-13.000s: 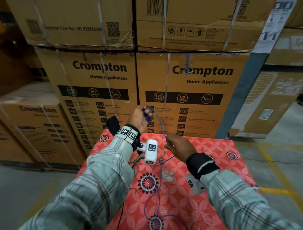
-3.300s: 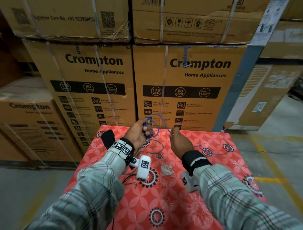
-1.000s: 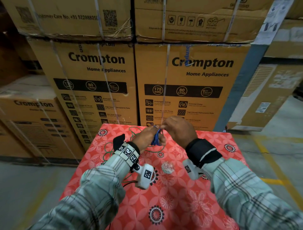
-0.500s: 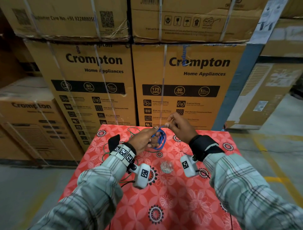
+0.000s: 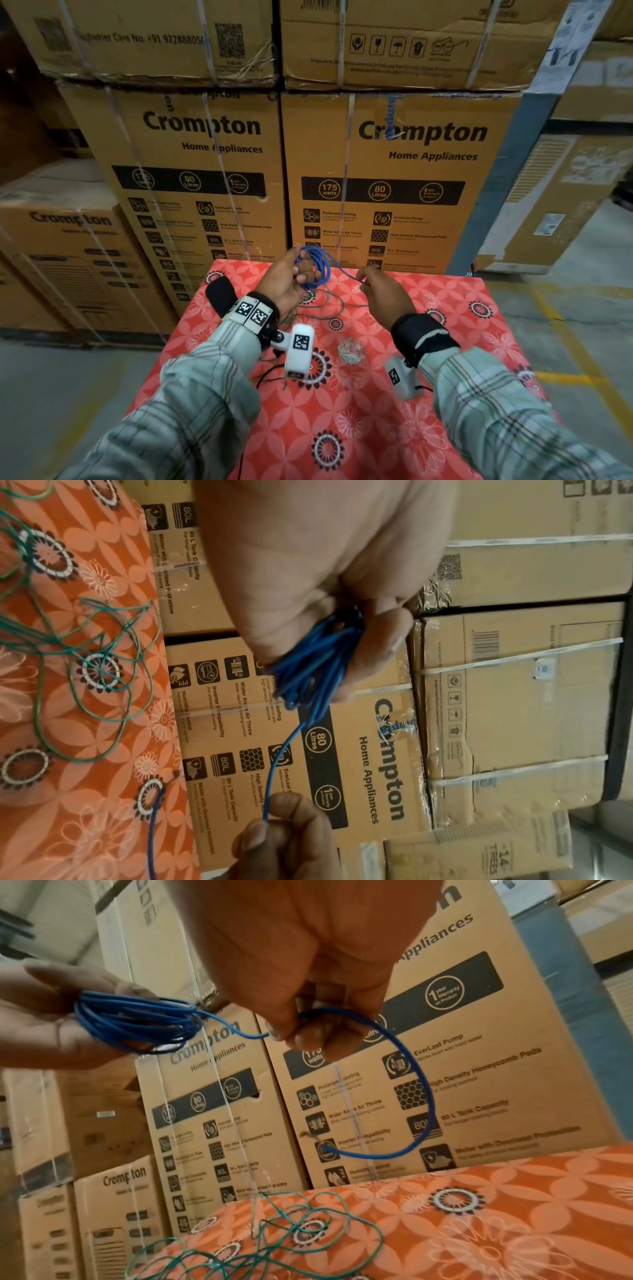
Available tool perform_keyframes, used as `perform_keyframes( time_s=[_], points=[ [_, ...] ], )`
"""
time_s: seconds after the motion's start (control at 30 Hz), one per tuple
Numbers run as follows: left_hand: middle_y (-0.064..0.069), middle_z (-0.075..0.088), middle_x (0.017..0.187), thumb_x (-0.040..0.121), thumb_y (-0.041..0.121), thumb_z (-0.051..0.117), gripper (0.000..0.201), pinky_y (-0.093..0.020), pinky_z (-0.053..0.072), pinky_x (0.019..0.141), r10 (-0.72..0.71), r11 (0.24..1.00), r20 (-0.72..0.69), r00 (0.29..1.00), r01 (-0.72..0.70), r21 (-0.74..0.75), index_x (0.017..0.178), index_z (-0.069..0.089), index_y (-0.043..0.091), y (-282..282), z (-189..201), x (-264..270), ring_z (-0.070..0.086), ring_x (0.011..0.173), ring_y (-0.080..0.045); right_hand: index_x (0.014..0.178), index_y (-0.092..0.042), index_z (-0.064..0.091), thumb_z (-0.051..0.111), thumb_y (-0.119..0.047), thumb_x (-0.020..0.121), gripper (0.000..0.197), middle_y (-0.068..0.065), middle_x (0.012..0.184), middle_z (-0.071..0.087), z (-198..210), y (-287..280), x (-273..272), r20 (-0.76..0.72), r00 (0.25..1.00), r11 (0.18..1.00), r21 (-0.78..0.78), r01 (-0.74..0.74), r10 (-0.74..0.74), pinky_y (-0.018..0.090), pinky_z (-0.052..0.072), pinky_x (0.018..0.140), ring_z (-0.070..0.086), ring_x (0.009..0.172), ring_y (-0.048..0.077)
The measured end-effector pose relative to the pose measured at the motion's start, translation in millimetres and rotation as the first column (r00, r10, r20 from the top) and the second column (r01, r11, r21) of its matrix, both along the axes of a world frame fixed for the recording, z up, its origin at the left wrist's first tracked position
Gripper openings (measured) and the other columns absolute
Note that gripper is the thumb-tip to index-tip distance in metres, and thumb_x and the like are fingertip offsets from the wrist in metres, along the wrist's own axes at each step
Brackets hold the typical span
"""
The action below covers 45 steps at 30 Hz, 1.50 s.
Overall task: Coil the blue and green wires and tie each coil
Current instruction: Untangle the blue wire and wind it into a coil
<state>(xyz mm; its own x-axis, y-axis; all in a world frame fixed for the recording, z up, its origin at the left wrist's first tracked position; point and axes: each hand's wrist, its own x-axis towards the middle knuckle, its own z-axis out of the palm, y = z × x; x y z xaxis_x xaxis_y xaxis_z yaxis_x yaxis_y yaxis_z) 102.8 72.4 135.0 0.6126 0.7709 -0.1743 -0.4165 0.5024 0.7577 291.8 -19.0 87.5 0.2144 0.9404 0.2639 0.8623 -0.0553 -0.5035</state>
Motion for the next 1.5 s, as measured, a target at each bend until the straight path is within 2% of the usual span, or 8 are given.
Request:
perform_keyframes(
  time_s=[0.23,0.4,0.63,0.83,1.03,1.23,1.4,1.5],
  points=[
    [0.009,0.028,0.04,0.105,0.034,0.028,0.039,-0.026,0.045,0.069,0.179,0.983,0.096,0.979,-0.175,-0.047,0.075,0.044,0.016,15,11,-3,0.029,0.034,-0.008,0.121,-0.016,0.061,0.049,-0.005,0.092,0.033,0.01,0.104,0.067,-11,-3,10,0.092,0.995,0.999,0.025,0.035,-0.038,0.038,0.05,0.073,0.062,0.095,0.031],
    [0.009,0.032,0.042,0.105,0.035,0.028,0.039,-0.027,0.044,0.069,0.256,0.965,0.178,0.95,-0.241,-0.106,0.076,0.045,0.017,29,13,-9,0.034,0.038,-0.008,0.113,-0.02,0.048,0.049,-0.017,0.096,0.017,0.005,0.072,0.063,-13,-9,13,-0.204,0.973,0.989,0.076,0.128,-0.11,0.041,0.049,0.058,0.06,0.065,0.026],
    [0.005,0.039,0.048,0.105,0.026,0.029,0.033,-0.026,0.038,0.068,0.217,0.975,0.165,0.962,-0.206,-0.082,0.079,0.046,0.014,32,12,-5,0.038,0.046,-0.012,0.086,-0.014,0.057,0.048,-0.018,0.093,0.012,0.009,0.083,0.059,-16,-3,9,0.174,0.983,0.993,-0.111,-0.043,0.063,0.044,0.047,0.065,0.056,0.077,0.032],
    [0.005,0.042,0.05,0.105,0.02,0.03,0.031,-0.022,0.041,0.053,0.197,0.974,-0.017,0.98,-0.193,0.122,0.078,0.043,0.014,30,12,5,0.044,0.047,-0.012,0.098,-0.014,0.067,0.048,-0.017,0.095,0.019,0.005,0.1,0.058,-2,1,-7,0.213,0.922,0.922,-0.288,-0.258,0.324,0.039,0.048,0.079,0.057,0.092,0.028],
    [0.003,0.061,0.055,0.105,0.018,0.032,0.025,-0.026,0.05,0.062,0.186,0.957,-0.214,0.959,-0.127,0.26,0.083,0.045,0.013,26,-1,5,0.063,0.056,-0.016,0.087,-0.01,0.065,0.051,-0.016,0.095,0.017,0.003,0.087,0.063,37,-1,-25,0.167,0.869,0.884,-0.06,-0.463,0.466,0.029,0.038,0.072,0.053,0.084,0.021],
    [-0.004,0.071,0.068,0.105,0.02,0.033,0.024,-0.025,0.05,0.062,-0.007,0.897,-0.415,0.91,0.19,0.4,0.087,0.046,0.011,7,-2,6,0.068,0.058,-0.017,0.079,-0.009,0.057,0.049,-0.019,0.096,0.022,-0.001,0.075,0.054,67,7,-26,0.14,0.919,0.922,0.069,-0.38,0.368,0.032,0.035,0.061,0.047,0.069,0.016],
    [-0.001,0.053,0.05,0.102,0.018,0.038,0.029,-0.025,0.041,0.053,-0.086,0.813,-0.594,0.8,0.401,0.422,0.076,0.047,0.009,-3,-3,6,0.049,0.041,-0.015,0.081,0.002,0.058,0.055,-0.01,0.095,0.018,-0.002,0.064,0.047,76,9,-22,-0.335,0.893,0.948,-0.002,-0.319,0.3,0.013,0.032,0.049,0.039,0.05,-0.002],
    [0.002,0.036,0.044,0.099,0.011,0.034,0.027,-0.029,0.026,0.058,-0.143,0.832,-0.562,0.815,0.406,0.377,0.075,0.045,0.009,-4,-11,6,0.032,0.036,-0.014,0.092,-0.013,0.057,0.05,-0.014,0.098,0.009,0.003,0.067,0.051,75,4,-16,-0.794,0.582,0.937,-0.046,-0.347,0.177,0.02,0.034,0.048,0.043,0.051,0.007]
  ],
)
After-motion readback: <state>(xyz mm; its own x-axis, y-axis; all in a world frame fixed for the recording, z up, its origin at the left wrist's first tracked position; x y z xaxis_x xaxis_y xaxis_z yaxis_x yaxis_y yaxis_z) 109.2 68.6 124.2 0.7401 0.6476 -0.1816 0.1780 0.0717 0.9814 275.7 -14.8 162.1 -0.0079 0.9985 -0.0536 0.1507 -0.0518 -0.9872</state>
